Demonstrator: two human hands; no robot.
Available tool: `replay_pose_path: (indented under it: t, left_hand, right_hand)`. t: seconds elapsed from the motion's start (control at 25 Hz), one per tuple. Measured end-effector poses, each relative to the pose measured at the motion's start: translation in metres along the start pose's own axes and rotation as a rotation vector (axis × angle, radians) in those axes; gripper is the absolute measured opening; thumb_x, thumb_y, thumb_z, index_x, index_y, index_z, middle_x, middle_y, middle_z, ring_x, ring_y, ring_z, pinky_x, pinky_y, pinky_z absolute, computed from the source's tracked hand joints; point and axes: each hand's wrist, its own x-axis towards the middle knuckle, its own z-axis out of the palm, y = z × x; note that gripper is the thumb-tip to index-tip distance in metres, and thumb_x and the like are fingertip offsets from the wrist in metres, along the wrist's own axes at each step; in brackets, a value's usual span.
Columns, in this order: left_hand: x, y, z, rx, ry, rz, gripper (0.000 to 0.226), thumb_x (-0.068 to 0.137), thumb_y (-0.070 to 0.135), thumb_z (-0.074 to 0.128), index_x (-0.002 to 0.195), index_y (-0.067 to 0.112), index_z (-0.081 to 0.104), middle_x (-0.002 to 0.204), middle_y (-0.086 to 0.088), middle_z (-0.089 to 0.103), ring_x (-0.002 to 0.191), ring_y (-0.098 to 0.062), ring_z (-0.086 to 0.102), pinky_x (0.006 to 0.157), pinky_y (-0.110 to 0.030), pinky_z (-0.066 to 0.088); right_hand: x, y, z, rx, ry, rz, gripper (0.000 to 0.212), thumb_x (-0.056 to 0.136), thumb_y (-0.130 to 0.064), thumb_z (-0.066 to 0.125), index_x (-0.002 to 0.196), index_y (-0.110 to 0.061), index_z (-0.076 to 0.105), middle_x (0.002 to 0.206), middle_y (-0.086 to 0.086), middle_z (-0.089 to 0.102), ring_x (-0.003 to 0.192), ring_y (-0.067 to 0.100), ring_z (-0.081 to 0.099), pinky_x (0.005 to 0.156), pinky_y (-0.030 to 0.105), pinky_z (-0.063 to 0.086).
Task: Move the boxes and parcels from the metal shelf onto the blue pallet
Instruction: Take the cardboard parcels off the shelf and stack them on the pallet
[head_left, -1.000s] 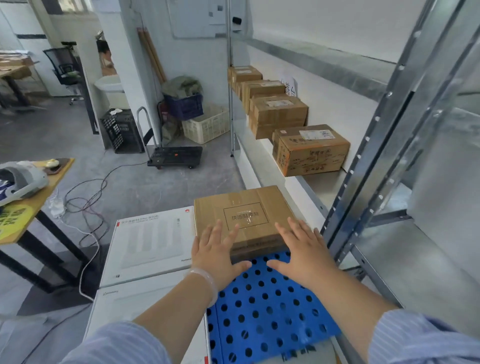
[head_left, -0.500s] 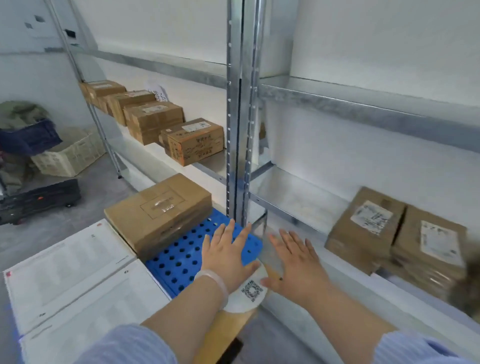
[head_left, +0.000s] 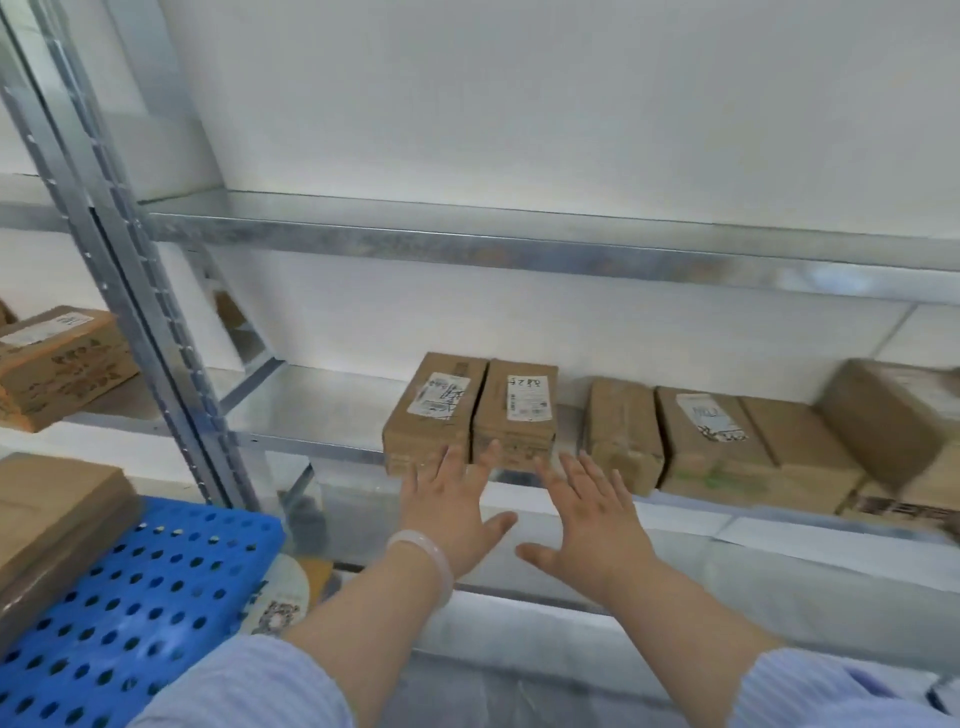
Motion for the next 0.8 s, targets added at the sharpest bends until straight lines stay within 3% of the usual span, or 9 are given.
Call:
replay_pose_path:
  t: [0.32, 0.56, 0.8]
  left_hand:
    - [0.048, 0.208, 0.016, -0.124, -0.017, 0.199, 0.080, 0.085, 0.073, 0.032, 0.147, 0.046, -0.010, 0.162, 0.002, 0.001, 0.147, -0.023, -0.002, 0.116, -0.050, 0.001]
    - [0.086, 0.367, 0.032, -0.273, -0.053, 0.286, 0.079, 0.085, 0.070, 0.037, 0.148, 0.047, -0.005, 0.162, 0.000, 0.004, 0.147, -0.022, -0.001, 0.118, -0.043, 0.003]
    - [0.108, 0.454, 0.060, -0.279, -0.172, 0.306, 0.075, 0.086, 0.071, 0.034, 0.147, 0.050, -0.005, 0.162, 0.004, -0.004, 0.147, -0.023, -0.002, 0.116, -0.047, 0.003]
  right_hand:
    - [-0.068, 0.196, -0.051, -0.046, 0.093, 0.197, 0.094, 0.079, -0.076, 0.043, 0.152, -0.034, 0.000, 0.162, -0.001, -0.002, 0.147, 0.019, -0.011, 0.116, 0.043, -0.007]
    - [-0.121, 0.345, -0.083, -0.075, 0.121, 0.365, 0.091, 0.082, -0.073, 0.040, 0.152, -0.036, -0.005, 0.161, -0.001, -0.008, 0.146, 0.019, -0.012, 0.115, 0.042, -0.008]
    - [-0.139, 0.442, -0.091, -0.047, 0.124, 0.530, 0.086, 0.085, -0.070, 0.039, 0.152, -0.034, -0.002, 0.162, -0.001, -0.004, 0.147, 0.017, -0.010, 0.117, 0.043, -0.003]
